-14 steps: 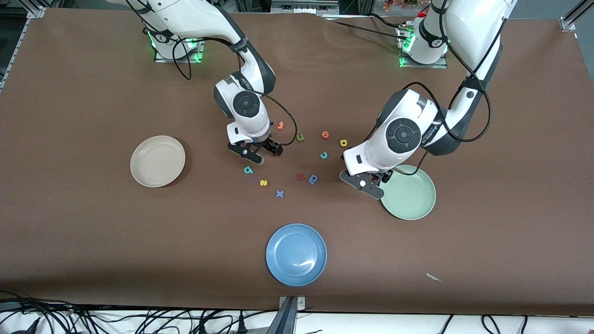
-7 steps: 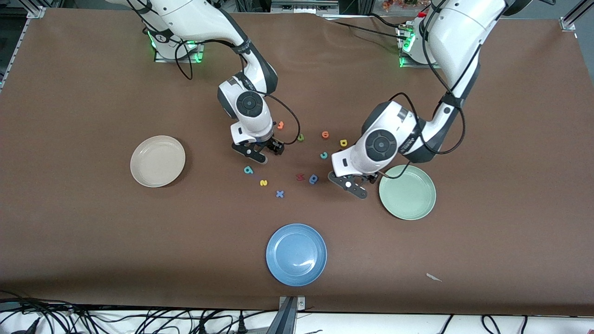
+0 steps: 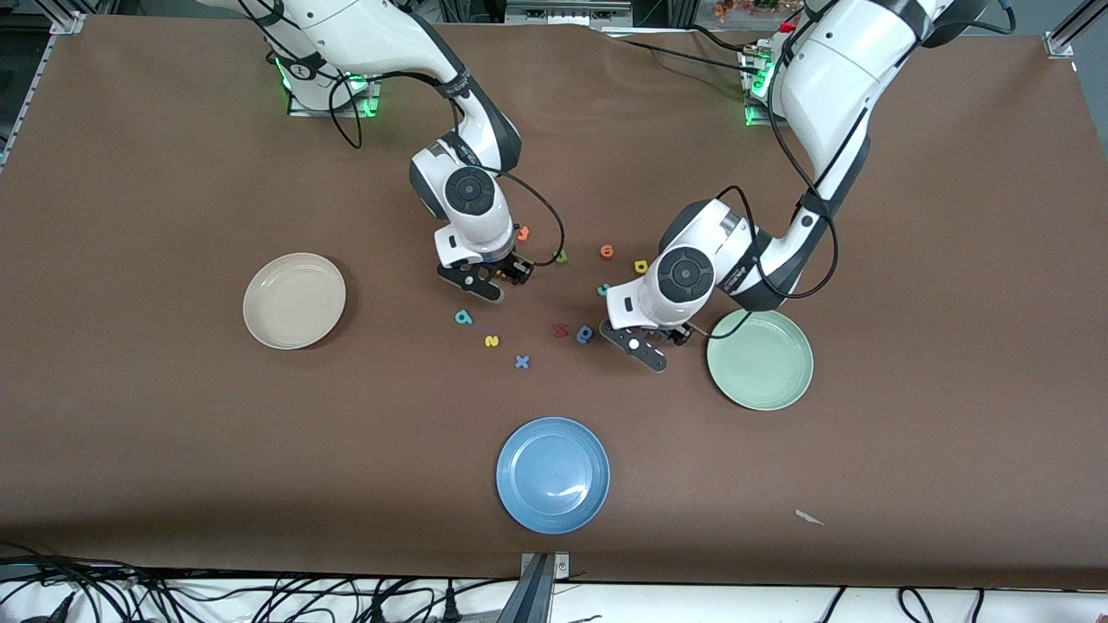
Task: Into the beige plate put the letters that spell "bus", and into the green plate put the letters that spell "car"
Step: 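Grasp the yellow u with the right gripper while the left gripper grasps the r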
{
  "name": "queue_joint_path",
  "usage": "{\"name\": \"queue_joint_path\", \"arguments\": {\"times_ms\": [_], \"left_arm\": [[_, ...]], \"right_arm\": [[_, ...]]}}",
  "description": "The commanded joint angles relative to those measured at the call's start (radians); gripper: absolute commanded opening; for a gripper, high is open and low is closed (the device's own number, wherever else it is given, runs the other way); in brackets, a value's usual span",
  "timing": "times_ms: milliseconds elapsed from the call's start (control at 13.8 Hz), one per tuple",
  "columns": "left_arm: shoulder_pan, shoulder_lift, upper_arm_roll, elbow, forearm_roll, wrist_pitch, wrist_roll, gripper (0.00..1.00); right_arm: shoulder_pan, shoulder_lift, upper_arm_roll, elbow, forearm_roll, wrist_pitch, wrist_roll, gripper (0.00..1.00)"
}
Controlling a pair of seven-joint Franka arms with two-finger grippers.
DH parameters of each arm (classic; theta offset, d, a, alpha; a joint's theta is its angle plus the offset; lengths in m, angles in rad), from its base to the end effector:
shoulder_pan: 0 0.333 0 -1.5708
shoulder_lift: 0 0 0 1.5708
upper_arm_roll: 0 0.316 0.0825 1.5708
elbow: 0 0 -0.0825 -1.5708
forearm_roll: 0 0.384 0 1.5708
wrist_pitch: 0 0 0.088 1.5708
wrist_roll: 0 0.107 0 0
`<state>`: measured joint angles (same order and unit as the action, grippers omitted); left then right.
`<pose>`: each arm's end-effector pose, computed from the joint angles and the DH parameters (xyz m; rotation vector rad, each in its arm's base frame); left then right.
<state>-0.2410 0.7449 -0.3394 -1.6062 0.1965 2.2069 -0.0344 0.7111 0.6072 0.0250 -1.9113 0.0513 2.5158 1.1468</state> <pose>0.5891 -0.3448 0.2016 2.9519 -0.9108 -0.1792 0.4652 0.4201 0.1746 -3.0363 0.7058 0.0583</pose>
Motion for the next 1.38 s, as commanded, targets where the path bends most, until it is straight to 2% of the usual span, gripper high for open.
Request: {"name": "queue_joint_path", "arguments": {"times_ms": [0, 290, 508, 580, 652, 725, 798, 870, 1015, 1305], "left_arm": [[0.006, 0.021, -0.001, -0.015, 0.046, 0.040, -0.009, 0.82], [-0.001, 0.027, -0.001, -0.034, 0.050, 0.043, -0.009, 0.75], [0.005, 0.024, -0.001, -0.049, 0.107, 0.039, -0.007, 0.54], [0.006, 0.025, -0.001, -0.057, 0.144, 0.037, -0.007, 0.42], [0.006, 0.025, -0.001, -0.060, 0.162, 0.037, -0.007, 0.28], [0.005, 0.025, -0.003, -0.058, 0.162, 0.039, -0.009, 0.22], [0.003, 0.021, -0.004, -0.058, 0.162, 0.037, -0.013, 0.09], [0.000, 0.019, -0.006, -0.058, 0.161, 0.033, -0.015, 0.00], [0.005, 0.002, -0.006, -0.055, 0.161, 0.027, -0.018, 0.00], [0.051, -0.093, -0.013, -0.034, 0.141, -0.107, -0.010, 0.00]], "right_arm": [[0.004, 0.000, 0.004, 0.000, 0.018, 0.003, -0.016, 0.49], [0.002, 0.000, 0.004, 0.000, 0.018, 0.003, -0.019, 0.38], [0.002, 0.000, 0.004, 0.000, 0.018, 0.003, -0.016, 0.23], [0.004, 0.000, 0.004, 0.000, 0.018, 0.001, -0.015, 0.16], [0.004, 0.000, 0.004, 0.000, 0.019, -0.002, -0.015, 0.15], [-0.001, -0.007, 0.004, 0.003, 0.018, -0.018, -0.021, 0.12], [-0.010, -0.015, 0.003, 0.020, 0.016, -0.072, -0.033, 0.11], [-0.019, -0.020, 0.000, 0.058, 0.018, -0.148, -0.074, 0.10], [-0.036, -0.055, -0.020, 0.072, 0.018, -0.241, -0.145, 0.10], [-0.036, -0.170, -0.150, -0.009, 0.018, -0.324, -0.407, 0.10]]}}
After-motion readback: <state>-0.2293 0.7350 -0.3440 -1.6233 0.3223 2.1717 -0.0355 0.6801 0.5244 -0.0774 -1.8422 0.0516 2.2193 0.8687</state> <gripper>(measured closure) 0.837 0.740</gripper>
